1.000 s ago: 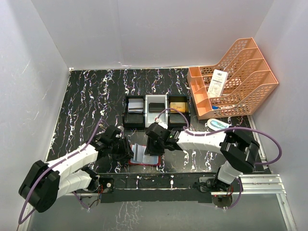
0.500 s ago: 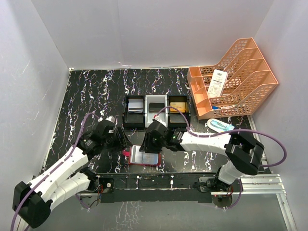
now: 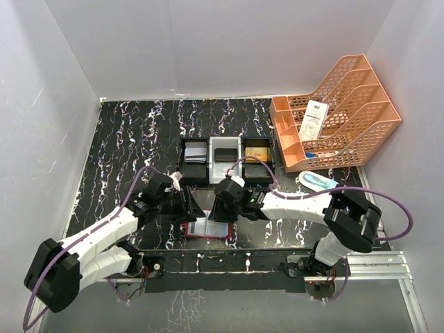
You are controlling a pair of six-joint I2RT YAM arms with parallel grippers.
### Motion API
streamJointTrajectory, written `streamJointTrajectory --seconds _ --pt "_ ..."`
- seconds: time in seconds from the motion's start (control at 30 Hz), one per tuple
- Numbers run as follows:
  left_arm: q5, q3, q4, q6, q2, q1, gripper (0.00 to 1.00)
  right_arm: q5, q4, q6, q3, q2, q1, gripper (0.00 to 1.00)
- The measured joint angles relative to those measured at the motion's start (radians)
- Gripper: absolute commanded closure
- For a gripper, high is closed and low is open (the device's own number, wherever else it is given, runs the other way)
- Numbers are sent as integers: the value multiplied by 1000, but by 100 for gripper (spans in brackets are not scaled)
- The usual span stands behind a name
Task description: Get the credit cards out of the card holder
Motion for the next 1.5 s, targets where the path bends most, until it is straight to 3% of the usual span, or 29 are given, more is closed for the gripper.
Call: streamJointTrajectory --seconds 0.3,0.63,0.83,1.5 --pt "81 -21 153 -24 97 -2 53 24 9 18 -106 -103 -32 78" --pt "112 -52 244 -35 193 -3 56 -19 63 16 -137 -107 -47 80" --pt "123 -74 291 -39 240 -6 62 -33 72 15 -137 -65 -48 81" --pt "144 -125 387 -54 280 -8 98 -55 72 19 -137 -31 -53 81"
